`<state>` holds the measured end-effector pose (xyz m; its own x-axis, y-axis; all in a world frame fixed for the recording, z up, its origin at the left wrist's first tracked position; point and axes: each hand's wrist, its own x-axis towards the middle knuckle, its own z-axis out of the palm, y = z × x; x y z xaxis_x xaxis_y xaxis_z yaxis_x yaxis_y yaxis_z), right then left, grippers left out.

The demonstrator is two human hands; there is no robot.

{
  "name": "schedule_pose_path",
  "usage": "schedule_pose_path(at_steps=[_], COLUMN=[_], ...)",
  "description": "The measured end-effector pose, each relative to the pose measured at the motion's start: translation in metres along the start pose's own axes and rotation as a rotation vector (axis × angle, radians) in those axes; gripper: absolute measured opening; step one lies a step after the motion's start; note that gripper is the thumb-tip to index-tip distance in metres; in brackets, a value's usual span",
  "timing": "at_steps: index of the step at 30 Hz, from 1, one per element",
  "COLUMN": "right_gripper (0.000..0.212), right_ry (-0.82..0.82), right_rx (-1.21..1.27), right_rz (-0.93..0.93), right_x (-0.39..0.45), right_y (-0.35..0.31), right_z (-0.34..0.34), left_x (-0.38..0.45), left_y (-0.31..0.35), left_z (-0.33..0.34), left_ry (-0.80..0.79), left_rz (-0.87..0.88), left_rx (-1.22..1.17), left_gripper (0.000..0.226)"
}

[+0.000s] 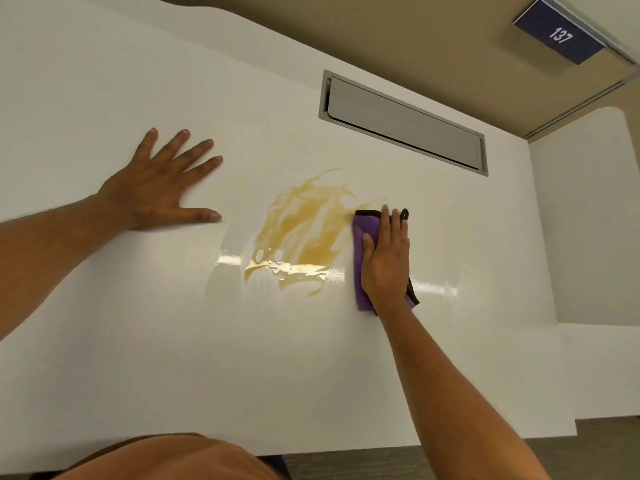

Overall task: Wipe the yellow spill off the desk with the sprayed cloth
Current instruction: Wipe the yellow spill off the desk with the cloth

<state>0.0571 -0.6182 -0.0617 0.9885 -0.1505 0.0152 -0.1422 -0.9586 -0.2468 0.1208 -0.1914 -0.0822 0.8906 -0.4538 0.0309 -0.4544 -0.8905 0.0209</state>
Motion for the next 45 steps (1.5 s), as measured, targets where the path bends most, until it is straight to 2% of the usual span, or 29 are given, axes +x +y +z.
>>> schedule_pose_path(at_steps=[4, 9, 13, 15, 19, 22, 24, 30, 33, 35, 40, 45], right_gripper=[0.056, 0.056, 0.057, 0.054, 0.051, 0.051, 0.052, 0.054, 0.054, 0.053, 0.049, 0.050], right_ry=[-0.023, 0.025, -0.042, -0.042, -0.005, 0.001, 0.009, 0.054, 0.018, -0.013, -0.017, -0.030], right_rx=[-0.172, -0.121, -0.070, -0.037, 0.019, 0.036, 0.007, -0.016, -0.019, -0.019, 0.034, 0.002], right_rz=[-0.134, -0.175, -0.149, -0.109, 0.035, 0.048, 0.034, -0.083, -0.073, -0.046, 0.062, -0.014], right_x=[-0.019, -0.089, -0.130, -0.105, 0.001, 0.057, 0.062, -0.039, -0.100, -0.112, -0.019, 0.073], right_y=[-0.002, 0.002, 0.018, 0.028, 0.036, 0.019, 0.004, -0.028, -0.015, 0.009, 0.047, 0.008], right_z=[0.006, 0.009, 0.007, 0.001, -0.008, -0.004, 0.003, 0.017, 0.014, 0.005, -0.021, -0.010], left_x=[-0.001, 0.001, 0.001, 0.001, 0.002, 0.001, 0.002, 0.002, 0.002, 0.002, 0.002, 0.001], left_y=[-0.001, -0.001, -0.003, -0.003, -0.004, -0.004, -0.004, -0.006, -0.006, -0.006, -0.006, -0.008], left_z=[0.002, 0.002, 0.007, 0.008, 0.006, 0.006, 0.005, 0.007, 0.007, 0.006, 0.008, 0.012], left_ry=[0.017, 0.018, 0.012, -0.005, 0.010, 0.002, 0.003, 0.011, 0.006, 0.004, 0.034, 0.014], left_rz=[0.000, -0.006, -0.007, -0.007, -0.008, 0.007, 0.010, 0.010, 0.008, 0.011, 0.010, 0.003], left_rx=[0.002, -0.002, 0.008, 0.012, 0.017, 0.019, 0.018, 0.020, 0.016, 0.002, 0.014, 0.003], left_gripper=[0.107, 0.107, 0.109, 0.109, 0.110, 0.111, 0.111, 0.110, 0.110, 0.110, 0.110, 0.110])
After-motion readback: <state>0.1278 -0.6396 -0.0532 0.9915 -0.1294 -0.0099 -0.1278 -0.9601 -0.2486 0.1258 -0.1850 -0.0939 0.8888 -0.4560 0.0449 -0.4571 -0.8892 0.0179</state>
